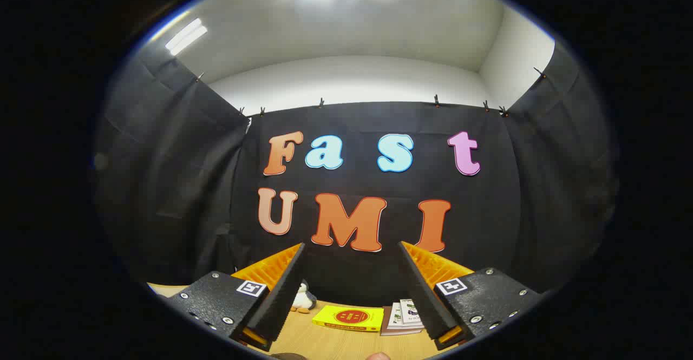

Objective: Open the storage box then place both shoes into the box .Put the left shoe in first, then the right shoe, with the right side of both shoes facing outward in a uniform manner.

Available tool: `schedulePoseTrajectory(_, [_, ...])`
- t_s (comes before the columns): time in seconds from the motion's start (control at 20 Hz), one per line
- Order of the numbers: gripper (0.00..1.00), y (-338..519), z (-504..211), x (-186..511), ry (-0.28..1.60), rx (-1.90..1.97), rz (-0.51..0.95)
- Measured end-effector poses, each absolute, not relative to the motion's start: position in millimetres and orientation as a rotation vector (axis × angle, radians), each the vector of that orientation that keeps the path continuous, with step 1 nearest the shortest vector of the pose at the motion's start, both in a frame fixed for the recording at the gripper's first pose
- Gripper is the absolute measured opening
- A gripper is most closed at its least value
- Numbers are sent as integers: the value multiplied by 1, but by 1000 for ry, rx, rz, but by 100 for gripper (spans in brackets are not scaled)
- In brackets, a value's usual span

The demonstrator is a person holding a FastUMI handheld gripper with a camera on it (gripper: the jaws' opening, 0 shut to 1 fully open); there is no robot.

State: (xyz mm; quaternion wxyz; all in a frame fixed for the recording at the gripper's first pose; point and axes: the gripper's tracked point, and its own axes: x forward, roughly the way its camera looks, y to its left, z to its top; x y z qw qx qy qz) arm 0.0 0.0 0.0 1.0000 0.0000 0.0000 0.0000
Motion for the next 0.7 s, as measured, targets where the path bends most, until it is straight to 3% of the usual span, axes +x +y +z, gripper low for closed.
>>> schedulePoseTrajectory(0.7, [98, 19, -28, 2, 92, 120, 67])
